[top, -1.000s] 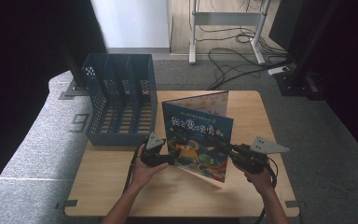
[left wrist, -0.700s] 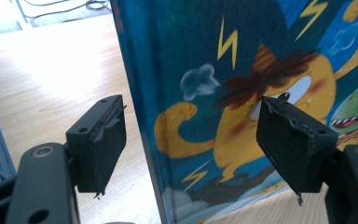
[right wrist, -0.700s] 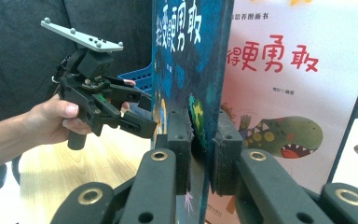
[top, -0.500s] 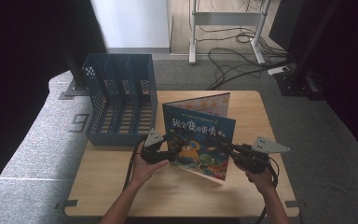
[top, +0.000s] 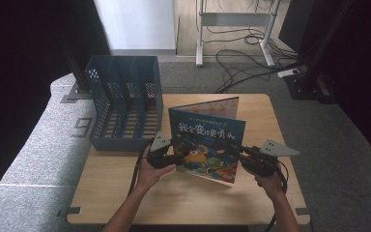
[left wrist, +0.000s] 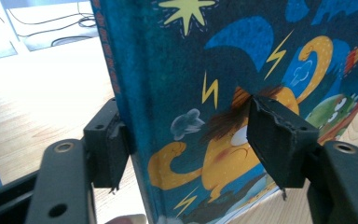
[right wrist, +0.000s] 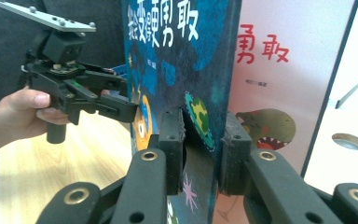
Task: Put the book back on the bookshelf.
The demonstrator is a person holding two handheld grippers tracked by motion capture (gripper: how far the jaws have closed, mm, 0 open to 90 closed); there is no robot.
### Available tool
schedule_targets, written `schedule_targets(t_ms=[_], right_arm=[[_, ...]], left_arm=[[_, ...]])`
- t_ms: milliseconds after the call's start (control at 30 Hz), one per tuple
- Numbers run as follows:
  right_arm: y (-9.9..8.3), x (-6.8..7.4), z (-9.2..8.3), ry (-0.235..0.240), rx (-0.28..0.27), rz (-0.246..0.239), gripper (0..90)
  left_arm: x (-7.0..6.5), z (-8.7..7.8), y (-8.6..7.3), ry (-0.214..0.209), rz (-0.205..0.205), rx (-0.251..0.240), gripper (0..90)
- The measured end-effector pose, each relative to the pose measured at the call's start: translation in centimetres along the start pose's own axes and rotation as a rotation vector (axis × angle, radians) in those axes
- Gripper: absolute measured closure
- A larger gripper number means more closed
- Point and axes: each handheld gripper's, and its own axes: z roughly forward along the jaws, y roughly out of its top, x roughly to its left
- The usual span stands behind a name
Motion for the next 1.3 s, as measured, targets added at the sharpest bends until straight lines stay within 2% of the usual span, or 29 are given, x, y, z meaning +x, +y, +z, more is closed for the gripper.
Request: schedule_targets(t_ms=[233, 367, 467, 600, 900, 1000, 1300], right_arm=[[-0.2, -0.3, 0.1, -0.021, 0.010, -0.006, 70.4], [-0.5, -0.4, 0.0, -0.023, 0.019, -0.011, 68.4], [-0.5, -0.4, -0.1, -0.037, 0.039, -0.035, 66.6], [-0.6, -0.5, -0.2, -0.034, 0.044, -0.034, 65.9], [-0.7, -0.5, 0.1, -0.074, 0.055, -0.038, 59.6], [-0.6, -0.5, 0.1, -0.077, 0.056, -0.035, 59.6], [-0.4, -0.8, 0.7, -0.098, 0.053, -0.020, 55.6]], left_arm=[[-0.2, -0.4, -0.3, -0.003, 0.022, -0.015, 38.8], [-0.4, -0.6, -0.4, -0.027, 0.027, -0.019, 38.4], [-0.5, -0.5, -0.2, -0.037, 0.034, -0.015, 37.2], [-0.6, -0.5, 0.3, -0.045, 0.040, -0.026, 35.8], [-1.2, -0.3, 0.5, -0.059, 0.065, -0.024, 38.2], [-1.4, -0.3, 0.5, -0.045, 0.073, -0.022, 38.0], [-1.3, -0.4, 0.5, -0.045, 0.078, -0.022, 41.9]])
